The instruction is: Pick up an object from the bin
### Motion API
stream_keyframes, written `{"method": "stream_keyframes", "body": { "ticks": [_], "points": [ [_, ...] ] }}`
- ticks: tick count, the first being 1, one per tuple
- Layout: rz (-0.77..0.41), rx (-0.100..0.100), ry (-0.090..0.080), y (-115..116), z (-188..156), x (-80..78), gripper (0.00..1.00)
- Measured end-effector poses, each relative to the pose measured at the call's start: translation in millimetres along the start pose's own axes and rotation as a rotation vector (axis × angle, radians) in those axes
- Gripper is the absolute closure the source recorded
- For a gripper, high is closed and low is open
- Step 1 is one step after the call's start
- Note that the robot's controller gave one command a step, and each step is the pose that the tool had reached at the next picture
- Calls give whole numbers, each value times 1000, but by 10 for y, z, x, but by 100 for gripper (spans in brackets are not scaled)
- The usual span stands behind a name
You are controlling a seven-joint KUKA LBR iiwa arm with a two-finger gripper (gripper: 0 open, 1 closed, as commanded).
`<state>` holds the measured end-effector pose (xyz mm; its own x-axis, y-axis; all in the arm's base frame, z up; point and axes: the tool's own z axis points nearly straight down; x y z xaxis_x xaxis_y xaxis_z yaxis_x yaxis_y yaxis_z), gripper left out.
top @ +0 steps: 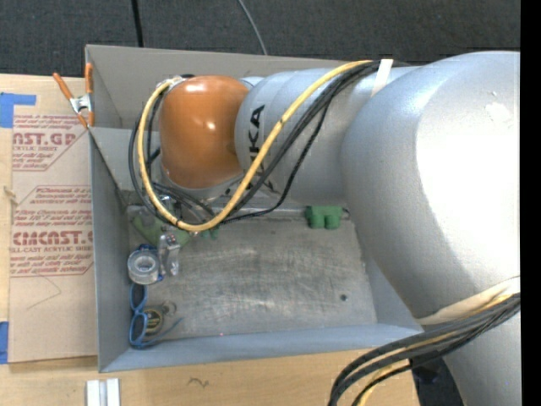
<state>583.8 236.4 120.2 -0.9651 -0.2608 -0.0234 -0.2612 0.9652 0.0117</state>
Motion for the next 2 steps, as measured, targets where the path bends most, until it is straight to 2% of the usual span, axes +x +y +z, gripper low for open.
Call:
{"method": "stream_keyframes", "body": {
  "ticks": [1,2],
  "points": [
    [3,8,21,-50,101,57,100],
    [294,14,19,-209,104,704,100]
  ]
}}
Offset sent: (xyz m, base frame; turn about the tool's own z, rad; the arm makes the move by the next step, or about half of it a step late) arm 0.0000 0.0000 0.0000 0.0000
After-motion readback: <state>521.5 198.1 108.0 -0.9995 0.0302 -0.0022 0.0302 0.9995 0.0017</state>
